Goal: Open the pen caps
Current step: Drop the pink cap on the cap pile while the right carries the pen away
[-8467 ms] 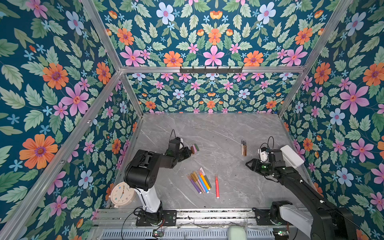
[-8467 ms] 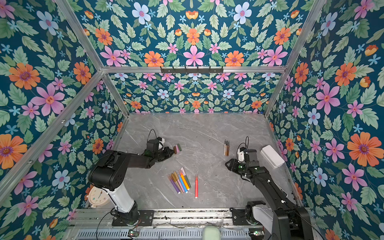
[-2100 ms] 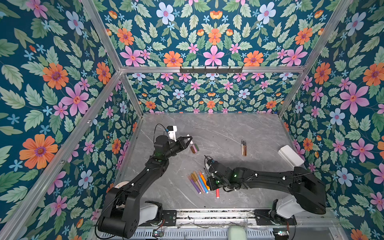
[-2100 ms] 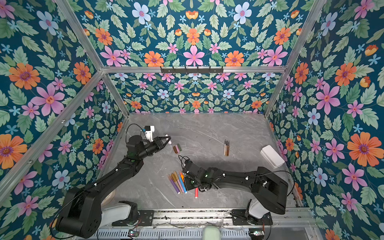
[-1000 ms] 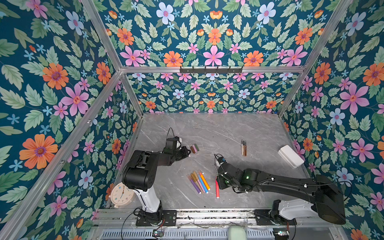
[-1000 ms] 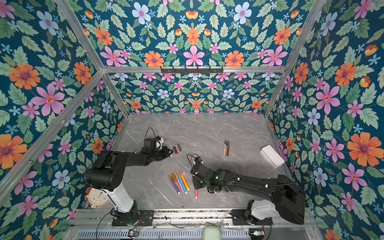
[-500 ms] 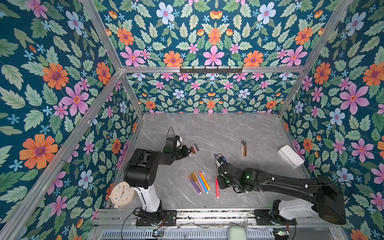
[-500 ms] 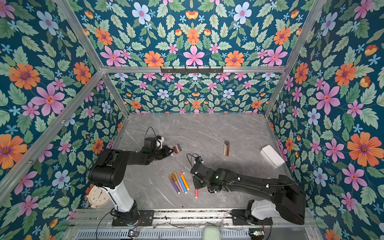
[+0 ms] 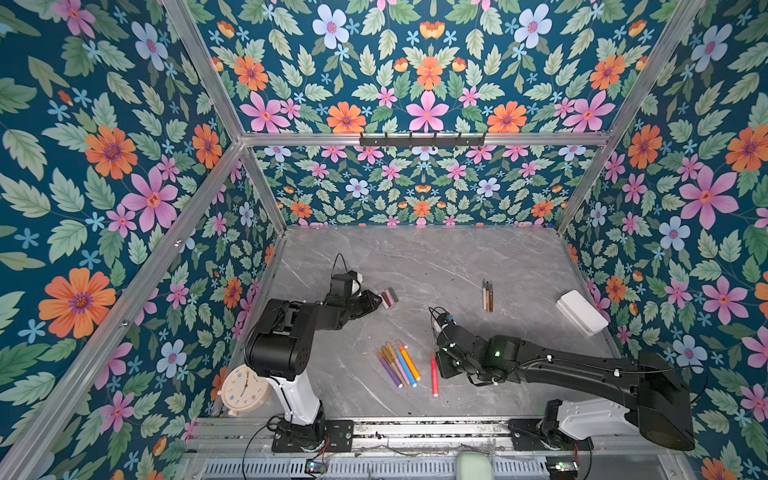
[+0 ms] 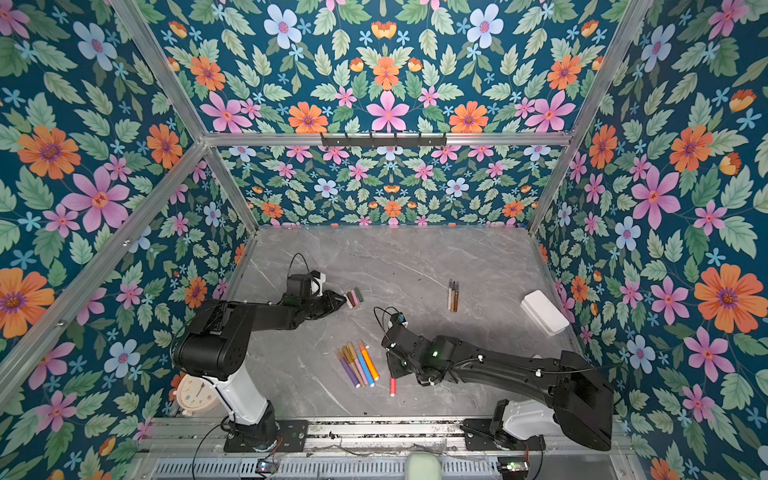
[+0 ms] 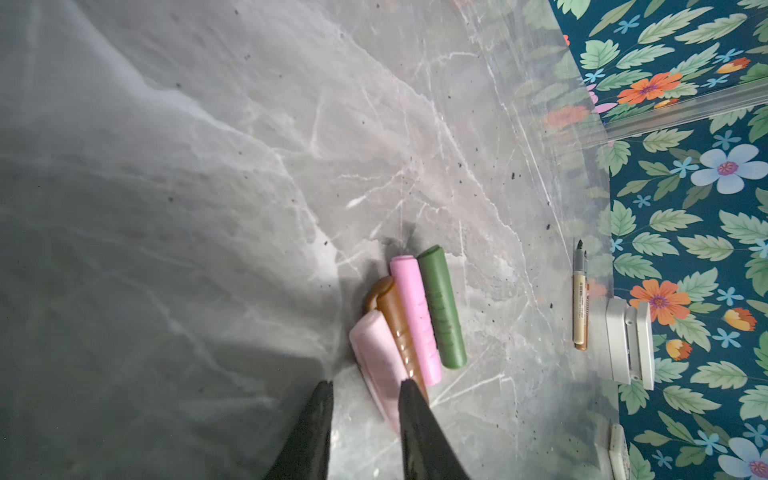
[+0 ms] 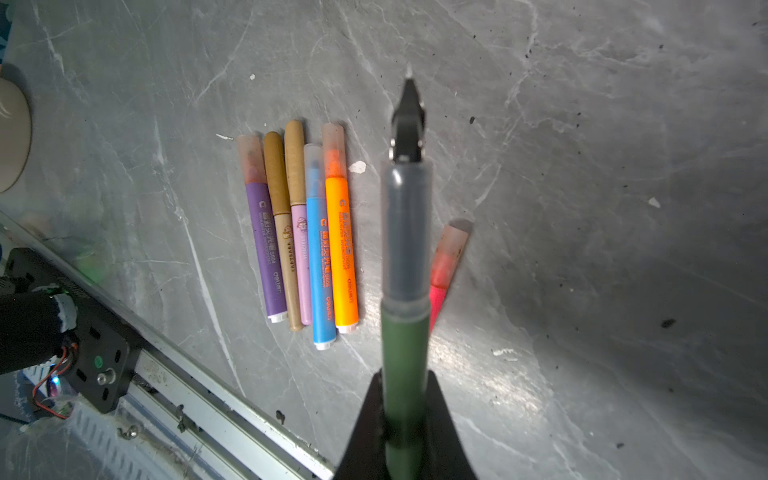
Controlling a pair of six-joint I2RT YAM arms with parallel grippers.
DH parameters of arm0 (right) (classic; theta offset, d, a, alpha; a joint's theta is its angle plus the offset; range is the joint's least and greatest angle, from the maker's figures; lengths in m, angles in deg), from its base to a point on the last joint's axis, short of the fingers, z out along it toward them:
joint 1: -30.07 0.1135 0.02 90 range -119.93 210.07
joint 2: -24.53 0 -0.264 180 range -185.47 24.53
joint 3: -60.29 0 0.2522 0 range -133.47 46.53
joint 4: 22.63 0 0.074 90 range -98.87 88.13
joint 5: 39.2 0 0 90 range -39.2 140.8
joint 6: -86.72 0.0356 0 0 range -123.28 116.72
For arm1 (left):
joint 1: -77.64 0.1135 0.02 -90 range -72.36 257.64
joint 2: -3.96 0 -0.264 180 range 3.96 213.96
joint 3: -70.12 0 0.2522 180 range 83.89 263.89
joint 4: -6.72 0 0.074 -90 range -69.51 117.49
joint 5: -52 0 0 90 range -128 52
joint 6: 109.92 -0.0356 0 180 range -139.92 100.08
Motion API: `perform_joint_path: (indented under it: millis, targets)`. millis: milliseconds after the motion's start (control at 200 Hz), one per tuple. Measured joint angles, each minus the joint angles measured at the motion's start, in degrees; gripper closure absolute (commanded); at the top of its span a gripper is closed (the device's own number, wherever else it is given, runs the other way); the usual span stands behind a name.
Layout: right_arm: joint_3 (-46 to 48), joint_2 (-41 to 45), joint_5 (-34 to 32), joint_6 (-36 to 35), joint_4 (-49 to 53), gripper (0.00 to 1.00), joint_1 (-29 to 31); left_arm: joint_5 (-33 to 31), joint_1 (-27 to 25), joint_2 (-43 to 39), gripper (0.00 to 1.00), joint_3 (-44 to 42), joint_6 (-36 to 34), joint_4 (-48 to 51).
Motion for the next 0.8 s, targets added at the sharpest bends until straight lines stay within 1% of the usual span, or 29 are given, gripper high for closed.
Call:
perform_joint_path:
  millis: [235,295,360,435,500,575,630,670,725,750,800]
  targets:
    - [-0.1,3.7,-2.4,-0.6,3.2,1.00,-0.6,0.0,0.1,-1.3,0.67,0.0,0.0,1.2]
    - [0.3,5.9,-2.9,-0.8,4.2,1.00,-2.4,0.0,0.1,-2.5,0.67,-0.4,0.0,1.3]
    - [1.3,9.5,-2.9,-1.0,5.5,1.00,-5.9,-0.2,0.2,-3.9,0.67,-1.0,0.0,1.4]
    - [3.3,14.4,-1.8,-1.6,6.8,1.00,-12.1,-0.5,0.2,-5.2,0.67,-1.7,-0.3,1.3]
    - [4.9,18.5,0.2,-2.6,8.3,1.00,-19.6,-0.7,0.2,-5.7,0.67,-2.0,-1.0,1.2]
    - [6.6,22.4,3.9,-4.0,9.7,1.00,-30.9,-0.9,0.2,-6.3,0.68,-3.1,-1.4,0.3]
    - [7.9,23.9,8.7,-5.5,10.4,1.00,-40.6,-0.9,0.2,-6.9,0.67,-4.7,-1.6,-0.9]
    - [8.7,24.0,12.2,-6.4,10.6,1.00,-47.2,-0.8,0.2,-7.2,0.67,-5.9,-1.5,-2.2]
    - [9.1,22.1,16.9,-7.8,10.8,1.00,-54.2,-0.1,0.4,-7.4,0.68,-7.2,-1.5,-3.8]
    - [9.0,20.5,18.7,-8.6,10.9,1.00,-56.4,0.3,0.6,-7.5,0.68,-7.6,-1.5,-4.5]
    - [7.8,16.6,21.6,-10.1,11.1,1.00,-58.4,1.2,0.8,-7.5,0.68,-8.2,-1.3,-6.0]
